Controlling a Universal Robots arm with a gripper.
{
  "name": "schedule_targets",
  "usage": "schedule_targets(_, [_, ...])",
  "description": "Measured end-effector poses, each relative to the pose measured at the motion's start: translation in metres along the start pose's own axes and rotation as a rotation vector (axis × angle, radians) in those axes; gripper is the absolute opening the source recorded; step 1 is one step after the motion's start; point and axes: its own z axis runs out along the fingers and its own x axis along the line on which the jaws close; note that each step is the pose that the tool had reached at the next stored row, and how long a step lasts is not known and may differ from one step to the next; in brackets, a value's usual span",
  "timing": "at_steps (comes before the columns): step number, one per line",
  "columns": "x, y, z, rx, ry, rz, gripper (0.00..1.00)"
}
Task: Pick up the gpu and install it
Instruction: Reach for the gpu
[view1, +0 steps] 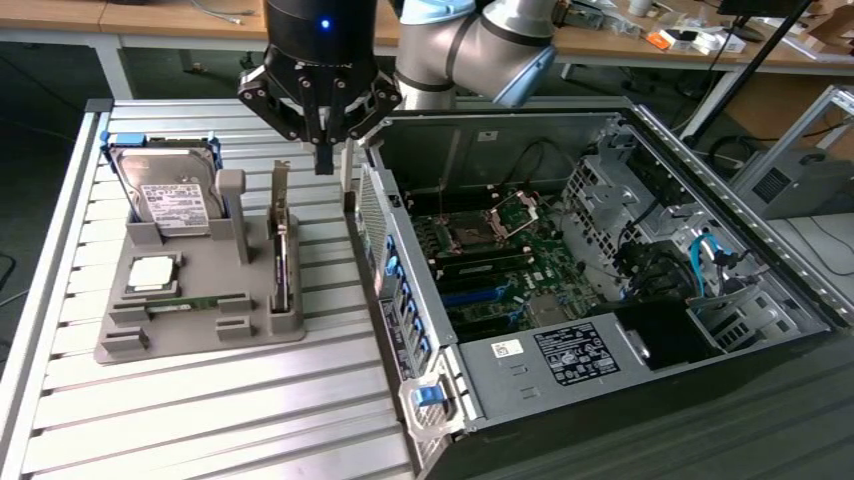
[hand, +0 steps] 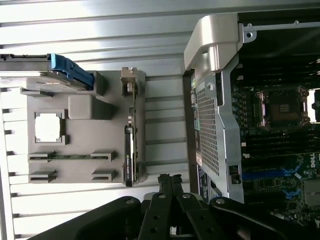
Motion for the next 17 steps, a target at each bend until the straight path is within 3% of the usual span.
schedule_targets(10, [0.013, -0.0009, -0.0004, 0.0000, 0.0000, 0.000, 0.10])
schedule_targets(17, [0.015, -0.0011, -0.0005, 0.0000, 0.0001, 0.000, 0.10])
